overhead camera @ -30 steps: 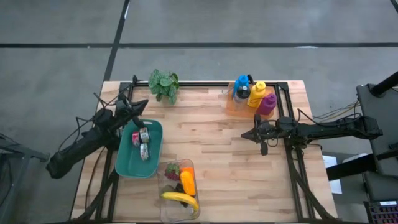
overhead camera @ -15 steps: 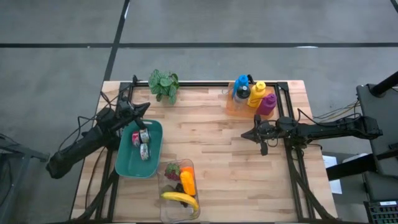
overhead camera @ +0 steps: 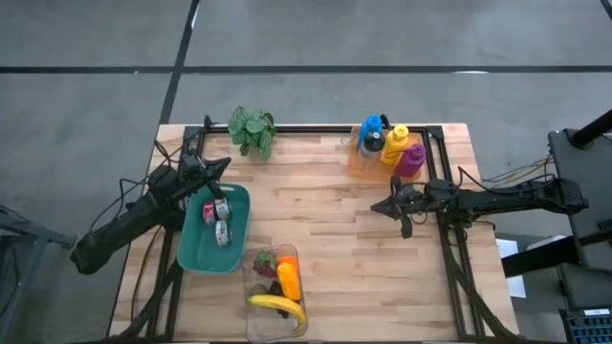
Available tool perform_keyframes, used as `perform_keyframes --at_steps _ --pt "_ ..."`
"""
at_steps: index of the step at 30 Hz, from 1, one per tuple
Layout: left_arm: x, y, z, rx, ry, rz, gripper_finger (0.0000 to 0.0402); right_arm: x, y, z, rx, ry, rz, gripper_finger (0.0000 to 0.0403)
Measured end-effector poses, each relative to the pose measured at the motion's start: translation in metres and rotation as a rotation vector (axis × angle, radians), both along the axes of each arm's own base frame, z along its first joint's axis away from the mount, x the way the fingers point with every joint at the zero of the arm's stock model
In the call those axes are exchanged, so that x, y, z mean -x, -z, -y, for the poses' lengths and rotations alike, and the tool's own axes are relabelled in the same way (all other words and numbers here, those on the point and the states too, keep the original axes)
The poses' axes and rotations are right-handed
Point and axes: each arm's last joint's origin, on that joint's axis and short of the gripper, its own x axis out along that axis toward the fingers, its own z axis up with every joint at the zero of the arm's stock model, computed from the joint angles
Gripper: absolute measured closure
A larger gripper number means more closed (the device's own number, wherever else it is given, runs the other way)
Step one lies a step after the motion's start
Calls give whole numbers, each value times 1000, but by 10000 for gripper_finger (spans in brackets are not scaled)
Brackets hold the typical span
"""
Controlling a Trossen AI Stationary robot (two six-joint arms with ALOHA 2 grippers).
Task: Pick & Place Food Item
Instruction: Return to Home Position
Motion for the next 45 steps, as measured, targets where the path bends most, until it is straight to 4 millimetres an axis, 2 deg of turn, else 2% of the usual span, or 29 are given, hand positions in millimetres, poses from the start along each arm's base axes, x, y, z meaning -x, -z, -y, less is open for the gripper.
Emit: perform_keyframes --at_steps 4,18,20,23,25,27,31,37,45 --pt "0 0 0 0 0 0 401 0 -5 0 -95 9 43 391" --pt "0 0 0 0 0 1 401 0 -4 0 -87 0 39 391" --pt "0 0 0 0 -1 1 401 0 -6 -3 -7 -94 56 391" --pt "0 0 0 0 -1 1 401 3 -12 -11 123 -392 158 391" --pt "0 0 0 0 -1 1 401 8 -19 -16 153 -601 245 391" --pt "0 0 0 -1 -1 2 401 13 -23 -19 127 -708 271 391" --pt "0 0 0 -1 -1 2 401 19 -30 -18 96 -647 298 391" --pt "0 0 0 -2 -1 3 401 25 -34 -12 33 -384 307 391" --pt "0 0 0 -1 -1 2 401 38 -38 -11 48 -308 353 391"
